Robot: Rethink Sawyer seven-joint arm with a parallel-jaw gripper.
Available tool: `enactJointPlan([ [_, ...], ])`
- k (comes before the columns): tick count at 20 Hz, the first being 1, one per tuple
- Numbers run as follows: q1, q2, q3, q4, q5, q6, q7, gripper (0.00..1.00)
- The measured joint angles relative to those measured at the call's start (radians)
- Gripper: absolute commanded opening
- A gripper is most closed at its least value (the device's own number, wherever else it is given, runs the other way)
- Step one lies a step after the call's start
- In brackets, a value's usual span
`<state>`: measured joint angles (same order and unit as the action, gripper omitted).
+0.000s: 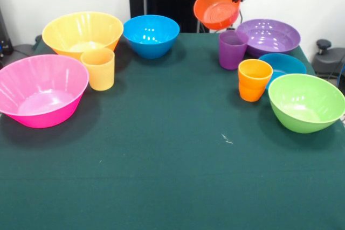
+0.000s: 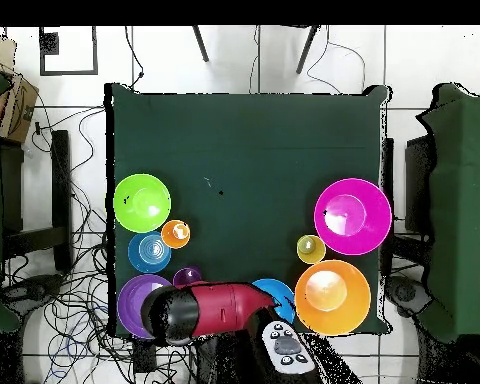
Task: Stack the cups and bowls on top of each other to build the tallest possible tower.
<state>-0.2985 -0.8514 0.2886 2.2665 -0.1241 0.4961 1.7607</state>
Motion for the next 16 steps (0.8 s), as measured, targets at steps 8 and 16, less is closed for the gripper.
enactJointPlan([
  [8, -0.008, 0.0, 0.019, -0.002, 0.002, -0.013, 0.0, 0.0],
  [16, -0.016, -0.002, 0.039, -0.015, 0.017, -0.001, 0.0, 0.0],
])
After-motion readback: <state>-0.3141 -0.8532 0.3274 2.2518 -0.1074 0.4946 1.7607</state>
